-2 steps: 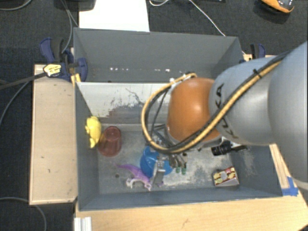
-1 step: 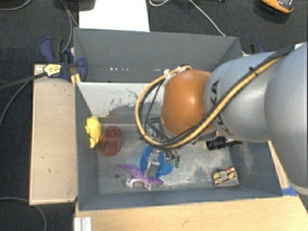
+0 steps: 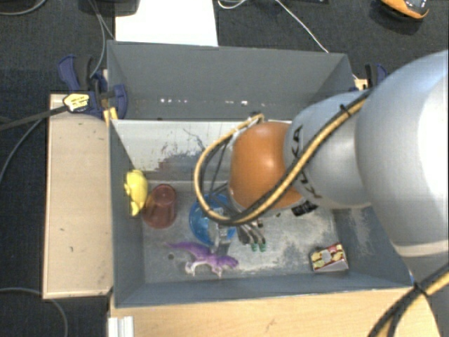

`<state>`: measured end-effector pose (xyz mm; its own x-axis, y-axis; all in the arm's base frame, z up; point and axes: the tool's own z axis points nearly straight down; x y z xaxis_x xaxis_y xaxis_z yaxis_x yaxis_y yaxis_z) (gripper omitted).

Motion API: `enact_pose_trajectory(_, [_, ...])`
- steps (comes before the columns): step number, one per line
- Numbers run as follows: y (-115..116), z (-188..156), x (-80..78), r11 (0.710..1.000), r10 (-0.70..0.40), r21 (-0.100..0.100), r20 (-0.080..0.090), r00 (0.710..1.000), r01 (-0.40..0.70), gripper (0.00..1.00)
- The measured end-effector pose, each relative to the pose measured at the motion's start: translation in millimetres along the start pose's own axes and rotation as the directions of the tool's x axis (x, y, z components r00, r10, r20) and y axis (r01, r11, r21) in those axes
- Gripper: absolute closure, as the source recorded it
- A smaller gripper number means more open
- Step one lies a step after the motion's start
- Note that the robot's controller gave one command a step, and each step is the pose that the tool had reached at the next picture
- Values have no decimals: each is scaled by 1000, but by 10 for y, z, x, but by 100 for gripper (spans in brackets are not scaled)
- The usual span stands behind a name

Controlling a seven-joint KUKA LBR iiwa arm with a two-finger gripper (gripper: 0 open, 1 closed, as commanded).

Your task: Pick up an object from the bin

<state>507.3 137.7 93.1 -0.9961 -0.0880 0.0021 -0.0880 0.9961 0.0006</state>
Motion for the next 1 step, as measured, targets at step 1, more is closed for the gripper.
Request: enact_pose_trajectory(1, [0, 0, 0, 1000, 0, 0, 0, 1000, 0, 100])
